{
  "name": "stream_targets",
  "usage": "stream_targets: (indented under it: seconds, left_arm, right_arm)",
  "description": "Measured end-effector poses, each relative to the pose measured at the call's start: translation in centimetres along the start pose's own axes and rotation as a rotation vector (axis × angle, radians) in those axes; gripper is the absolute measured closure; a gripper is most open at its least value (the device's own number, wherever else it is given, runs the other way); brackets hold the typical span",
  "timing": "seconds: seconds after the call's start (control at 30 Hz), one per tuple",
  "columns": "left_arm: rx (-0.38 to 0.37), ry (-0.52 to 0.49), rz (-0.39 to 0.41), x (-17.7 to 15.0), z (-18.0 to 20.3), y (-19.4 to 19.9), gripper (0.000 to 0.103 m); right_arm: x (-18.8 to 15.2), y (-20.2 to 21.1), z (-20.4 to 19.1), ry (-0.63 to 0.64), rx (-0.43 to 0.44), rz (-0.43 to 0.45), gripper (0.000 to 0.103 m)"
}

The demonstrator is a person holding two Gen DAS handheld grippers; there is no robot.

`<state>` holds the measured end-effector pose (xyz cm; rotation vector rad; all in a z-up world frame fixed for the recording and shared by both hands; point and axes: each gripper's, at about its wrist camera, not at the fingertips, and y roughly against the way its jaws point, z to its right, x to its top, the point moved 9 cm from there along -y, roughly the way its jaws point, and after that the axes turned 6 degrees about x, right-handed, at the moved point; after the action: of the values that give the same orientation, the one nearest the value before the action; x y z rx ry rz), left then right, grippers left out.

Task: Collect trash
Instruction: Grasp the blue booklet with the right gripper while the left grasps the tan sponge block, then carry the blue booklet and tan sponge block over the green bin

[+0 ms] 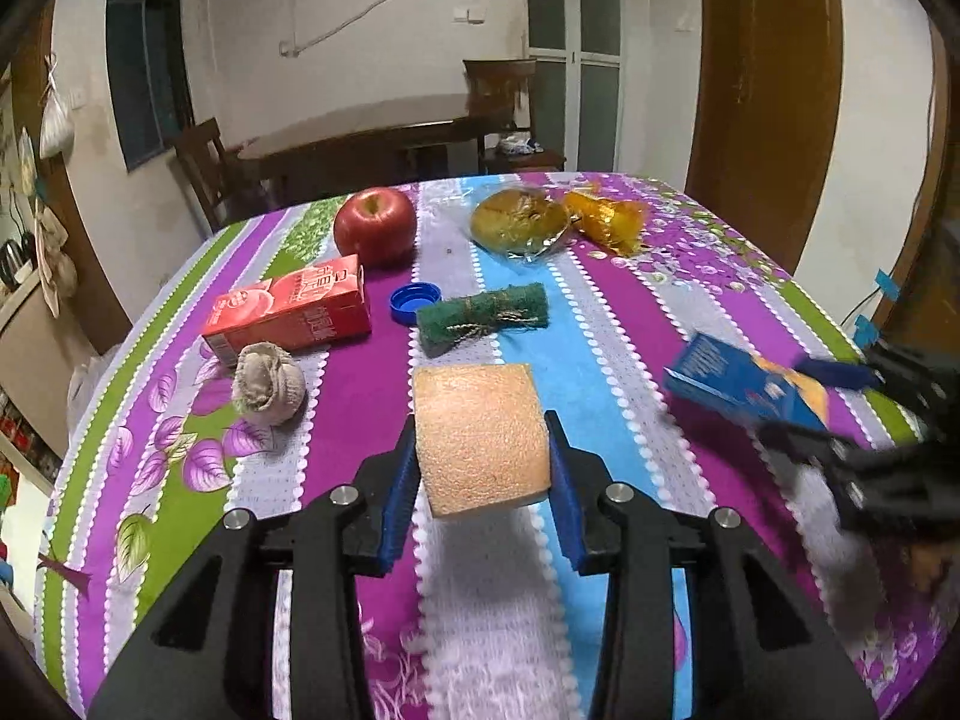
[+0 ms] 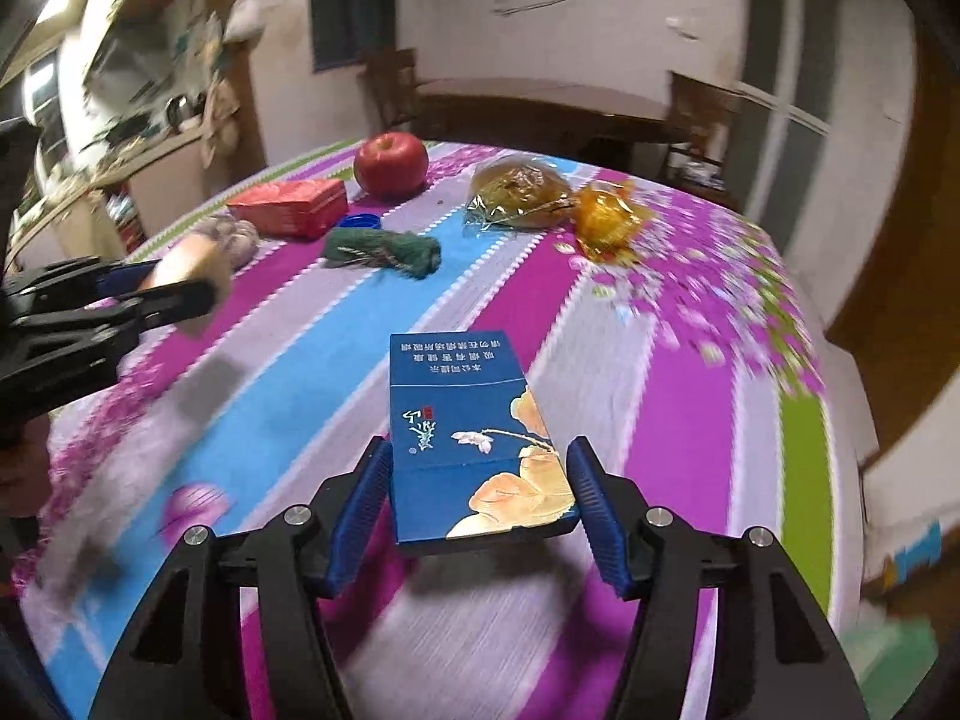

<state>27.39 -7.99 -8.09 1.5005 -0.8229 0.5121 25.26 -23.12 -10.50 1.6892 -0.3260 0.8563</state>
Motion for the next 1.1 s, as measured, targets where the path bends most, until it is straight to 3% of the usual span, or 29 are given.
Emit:
stream_targets:
  seconds: [0.13, 0.3, 0.6, 0.63, 0.73, 0.83, 0.97, 1.1]
  left_arm:
    - [-0.021, -0.046, 0.016, -0.3, 1.9, 1.6, 0.066]
    - [-0.065, -0.12, 0.049, 0.1, 6.3, 3.2, 0.066]
    - [-0.19, -0.262, 0.123, 2.2, 17.6, 6.1, 0.066]
    - [-0.202, -0.28, 0.133, 2.4, 18.9, 6.4, 0.066]
    - [-0.226, -0.317, 0.157, 3.0, 22.3, 6.7, 0.066]
    - [-0.239, -0.34, 0.149, 2.7, 24.3, 6.2, 0.066]
    - [-0.238, -0.348, 0.14, 2.4, 25.1, 5.9, 0.066]
    - [-0.224, -0.337, 0.141, 2.6, 24.7, 5.6, 0.066]
  right_arm:
    - [-3.5, 4.7, -1.8, -0.092, -0.026, 0.037, 0.042]
    - [-7.1, 9.9, -1.1, -0.189, -0.074, 0.084, 0.042]
    - [-10.3, 21.2, 7.4, -0.359, -0.297, 0.188, 0.048]
    - [-10.7, 22.6, 8.5, -0.384, -0.309, 0.203, 0.086]
    - [-12.5, 24.1, 11.4, -0.46, -0.275, 0.187, 0.089]
    - [-14.6, 24.0, 13.3, -0.546, -0.184, 0.204, 0.089]
    - [-17.4, 22.5, 13.6, -0.63, -0.077, 0.226, 0.087]
    - [-17.3, 22.2, 13.0, -0.648, -0.033, 0.288, 0.089]
